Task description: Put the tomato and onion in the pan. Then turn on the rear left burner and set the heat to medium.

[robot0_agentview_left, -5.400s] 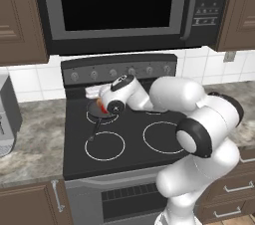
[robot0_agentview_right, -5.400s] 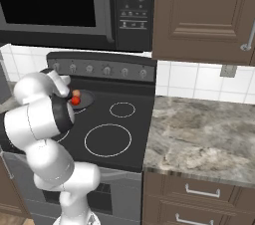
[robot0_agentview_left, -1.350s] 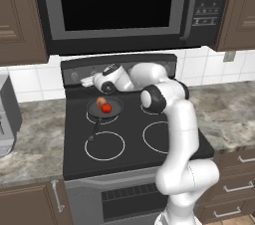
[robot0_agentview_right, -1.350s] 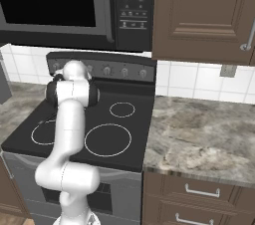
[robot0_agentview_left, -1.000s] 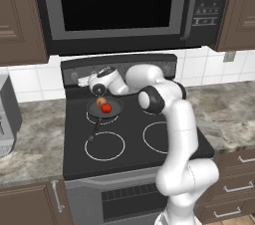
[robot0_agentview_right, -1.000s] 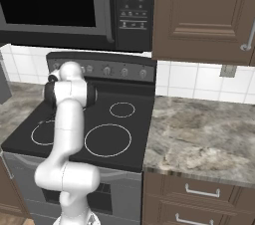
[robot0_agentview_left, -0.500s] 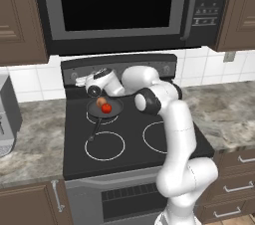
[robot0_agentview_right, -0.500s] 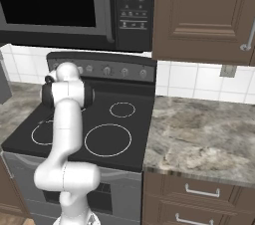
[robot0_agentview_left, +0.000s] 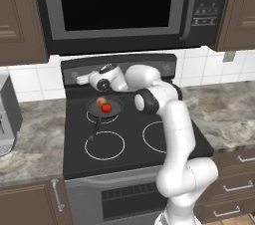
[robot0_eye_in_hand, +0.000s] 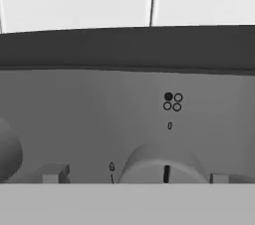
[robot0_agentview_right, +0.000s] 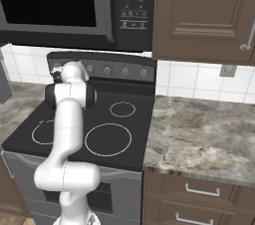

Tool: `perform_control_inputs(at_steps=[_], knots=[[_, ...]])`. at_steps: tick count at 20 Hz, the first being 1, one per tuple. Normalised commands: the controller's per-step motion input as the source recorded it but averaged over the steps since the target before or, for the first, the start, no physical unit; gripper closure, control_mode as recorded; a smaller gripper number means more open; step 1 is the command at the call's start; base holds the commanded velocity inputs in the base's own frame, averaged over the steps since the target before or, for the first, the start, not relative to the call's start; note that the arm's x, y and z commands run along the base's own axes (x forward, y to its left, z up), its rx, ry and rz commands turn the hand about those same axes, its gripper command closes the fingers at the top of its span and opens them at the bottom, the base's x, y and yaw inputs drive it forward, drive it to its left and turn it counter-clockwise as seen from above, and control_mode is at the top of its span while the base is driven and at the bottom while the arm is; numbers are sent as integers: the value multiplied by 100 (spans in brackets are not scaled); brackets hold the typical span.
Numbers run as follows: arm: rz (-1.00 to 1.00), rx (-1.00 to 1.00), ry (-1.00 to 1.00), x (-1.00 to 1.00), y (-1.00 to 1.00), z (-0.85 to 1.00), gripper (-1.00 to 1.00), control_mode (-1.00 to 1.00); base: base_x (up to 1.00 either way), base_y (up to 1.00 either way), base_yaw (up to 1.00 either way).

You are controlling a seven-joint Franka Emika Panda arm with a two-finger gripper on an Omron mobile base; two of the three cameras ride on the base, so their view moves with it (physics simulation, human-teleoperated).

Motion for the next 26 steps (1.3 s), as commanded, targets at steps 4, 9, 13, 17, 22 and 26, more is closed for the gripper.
perform_control_inputs(at_steps=[4, 9, 13, 17, 22, 26], knots=[[10, 0, 3, 67, -23, -33, 100, -100, 0, 0, 0], [11, -2, 11, 53, -29, -65, 100, -100, 0, 0, 0], [3, -26, 35, 51, 7, -98, 100, -100, 0, 0, 0], [0, -40, 41, 51, 33, -94, 100, -100, 0, 0, 0], [0, -42, 33, 43, 8, -74, 100, -100, 0, 0, 0], [0, -43, 24, 38, 0, -69, 100, -100, 0, 0, 0]])
